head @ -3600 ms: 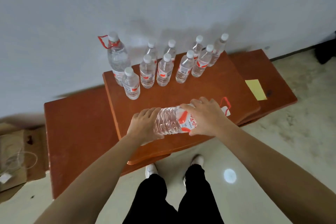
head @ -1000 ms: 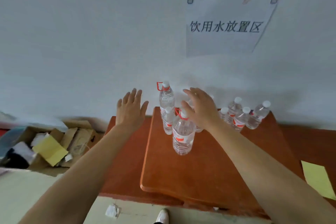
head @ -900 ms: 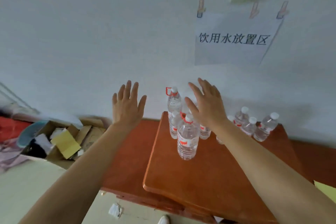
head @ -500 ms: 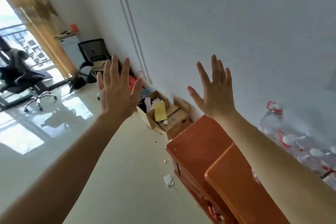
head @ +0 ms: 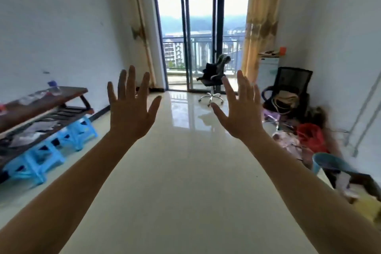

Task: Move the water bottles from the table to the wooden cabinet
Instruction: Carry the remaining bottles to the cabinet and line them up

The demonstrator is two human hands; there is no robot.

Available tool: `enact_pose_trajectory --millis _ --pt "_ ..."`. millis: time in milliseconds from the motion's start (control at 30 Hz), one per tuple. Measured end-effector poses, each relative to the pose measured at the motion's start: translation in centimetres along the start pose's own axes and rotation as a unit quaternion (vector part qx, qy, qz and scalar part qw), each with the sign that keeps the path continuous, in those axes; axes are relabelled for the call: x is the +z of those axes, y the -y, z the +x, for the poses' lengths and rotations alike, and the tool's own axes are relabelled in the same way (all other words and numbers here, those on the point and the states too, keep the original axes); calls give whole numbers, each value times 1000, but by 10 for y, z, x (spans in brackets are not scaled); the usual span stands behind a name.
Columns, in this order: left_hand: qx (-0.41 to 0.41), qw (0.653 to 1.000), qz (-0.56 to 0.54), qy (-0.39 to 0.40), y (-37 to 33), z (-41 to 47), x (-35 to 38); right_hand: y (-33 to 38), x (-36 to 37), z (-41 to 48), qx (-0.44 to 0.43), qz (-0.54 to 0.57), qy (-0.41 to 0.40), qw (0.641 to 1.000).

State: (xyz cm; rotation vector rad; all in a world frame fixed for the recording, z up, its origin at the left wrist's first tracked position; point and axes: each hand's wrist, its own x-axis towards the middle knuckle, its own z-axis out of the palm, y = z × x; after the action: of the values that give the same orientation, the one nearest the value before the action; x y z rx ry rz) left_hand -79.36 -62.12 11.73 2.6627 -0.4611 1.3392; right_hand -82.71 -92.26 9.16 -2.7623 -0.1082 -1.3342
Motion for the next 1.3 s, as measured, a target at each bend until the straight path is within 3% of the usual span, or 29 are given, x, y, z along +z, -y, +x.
enact_pose_trajectory --millis 167,400,633,967,1133,1300 --pt "-152 985 77 5 178 -20 -1 162 113 69 -113 74 15 991" --pt "-255 953 152 64 320 -52 49 287 261 119 -204 117 59 970" --pt "-292 928 223 67 439 1 149 360 448 244 -237 171 62 954" --pt "-367 884 282 58 581 88 231 486 626 400 -286 271 105 913" --pt "-378 881 277 62 664 102 289 553 711 436 -323 291 122 892" --pt "-381 880 276 70 789 115 357 648 814 495 -339 285 152 884"
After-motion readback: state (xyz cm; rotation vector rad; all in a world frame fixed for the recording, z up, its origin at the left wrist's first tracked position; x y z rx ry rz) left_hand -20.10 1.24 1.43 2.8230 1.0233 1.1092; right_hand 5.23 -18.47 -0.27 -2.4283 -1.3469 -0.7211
